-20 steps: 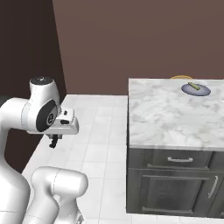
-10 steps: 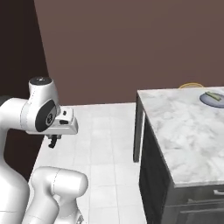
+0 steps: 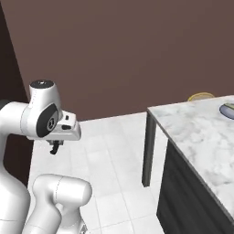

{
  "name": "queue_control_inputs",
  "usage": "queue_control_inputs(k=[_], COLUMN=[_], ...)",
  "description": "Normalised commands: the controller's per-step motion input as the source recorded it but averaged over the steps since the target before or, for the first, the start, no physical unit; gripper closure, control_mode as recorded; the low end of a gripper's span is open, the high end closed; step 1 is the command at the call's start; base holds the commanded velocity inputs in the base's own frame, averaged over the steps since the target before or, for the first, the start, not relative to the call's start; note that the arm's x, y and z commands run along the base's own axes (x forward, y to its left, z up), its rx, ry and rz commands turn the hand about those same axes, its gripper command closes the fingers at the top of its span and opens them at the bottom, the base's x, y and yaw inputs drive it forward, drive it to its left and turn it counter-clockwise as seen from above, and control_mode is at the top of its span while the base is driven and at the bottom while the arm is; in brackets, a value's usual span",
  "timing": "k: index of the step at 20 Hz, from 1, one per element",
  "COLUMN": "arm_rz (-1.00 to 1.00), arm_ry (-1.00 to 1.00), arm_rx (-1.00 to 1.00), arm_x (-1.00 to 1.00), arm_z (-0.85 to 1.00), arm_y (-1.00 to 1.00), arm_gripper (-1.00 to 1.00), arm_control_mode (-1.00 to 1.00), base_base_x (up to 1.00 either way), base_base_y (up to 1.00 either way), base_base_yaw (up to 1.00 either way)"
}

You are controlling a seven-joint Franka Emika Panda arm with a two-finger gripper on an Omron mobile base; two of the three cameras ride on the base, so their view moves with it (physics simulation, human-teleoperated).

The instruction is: Retrieve the butter from the fridge and place it on a plate on the dining table. Then retrieve the butter knife by the fridge and place it near the plate.

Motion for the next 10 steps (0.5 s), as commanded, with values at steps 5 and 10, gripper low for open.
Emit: queue_control_inputs(k=[5,10], arm_rz=[0.00,0.00], arm_ry=[0.00,0.00], arm_rx=[0.00,0.00], arm_x=[0.00,0.00], arm_z=[0.00,0.00], arm_y=[0.00,0.00], arm_gripper=[1.00,1.00], arm_control_mode=[1.00,1.00], base_base_x=[1.00,1.00], base_base_y=[0.94,0.98], base_base_yaw=[-0.39,-0.41])
